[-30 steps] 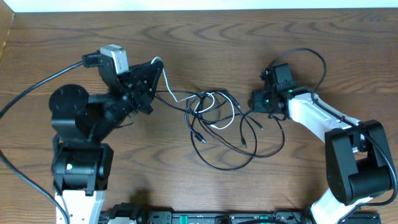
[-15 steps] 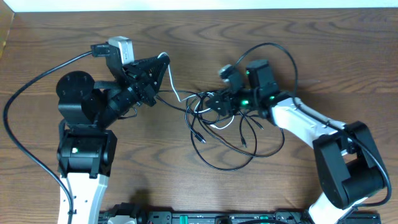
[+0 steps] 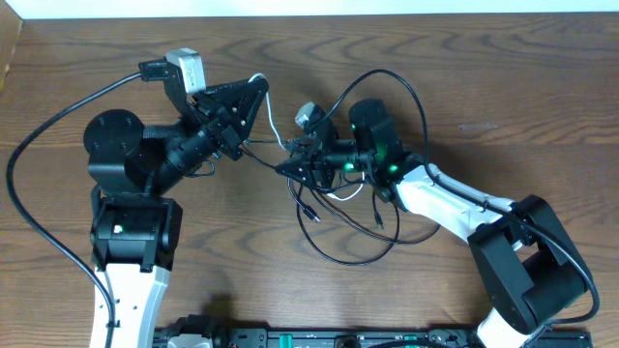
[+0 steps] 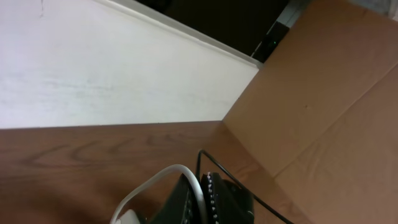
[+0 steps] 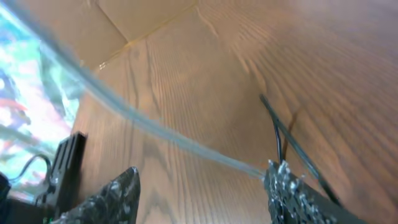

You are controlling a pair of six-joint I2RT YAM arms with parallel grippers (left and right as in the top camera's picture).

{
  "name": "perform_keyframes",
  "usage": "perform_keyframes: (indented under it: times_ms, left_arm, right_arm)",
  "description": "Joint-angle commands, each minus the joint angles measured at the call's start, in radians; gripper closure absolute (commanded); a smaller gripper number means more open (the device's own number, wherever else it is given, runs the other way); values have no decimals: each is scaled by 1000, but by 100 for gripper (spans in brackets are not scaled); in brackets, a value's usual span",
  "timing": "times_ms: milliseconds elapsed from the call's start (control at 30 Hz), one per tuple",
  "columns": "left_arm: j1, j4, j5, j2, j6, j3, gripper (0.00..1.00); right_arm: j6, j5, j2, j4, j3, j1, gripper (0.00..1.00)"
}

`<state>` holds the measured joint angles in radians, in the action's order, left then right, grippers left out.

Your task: Untangle cables

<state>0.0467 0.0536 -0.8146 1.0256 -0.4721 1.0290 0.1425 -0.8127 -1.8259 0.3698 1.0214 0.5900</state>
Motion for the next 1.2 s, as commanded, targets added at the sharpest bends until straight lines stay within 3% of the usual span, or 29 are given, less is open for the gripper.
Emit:
perform_keyframes:
  times_ms: [0, 133, 167, 200, 267, 600, 867, 1167]
  left_arm:
    - [-2, 13, -42, -2, -24, 30, 92]
    - [-2, 21, -42, -3, -39, 30, 93]
    - [-2, 28, -43, -3, -51, 30, 92]
    - [-2, 35, -43, -3, -59, 30, 92]
    - [-2, 45, -39, -2, -61, 30, 92]
    - [-3, 42, -38, 0, -37, 30, 92]
    - [-3, -50, 7, 58, 98, 30, 92]
    - [-2, -169, 63, 84, 166, 30, 87]
  right_arm:
    - [54, 2, 0, 47, 8, 11, 39]
    - [90, 77, 0, 67, 8, 25, 38]
    - [90, 89, 0, 68, 8, 30, 45]
    - [92, 98, 0, 68, 8, 34, 55]
    - [126, 134, 0, 60, 8, 42, 99]
    - [224, 228, 7, -128, 8, -32, 99]
    - [169, 546, 108, -558, 51, -128, 99]
    - [111, 908, 224, -1131, 288, -232, 99]
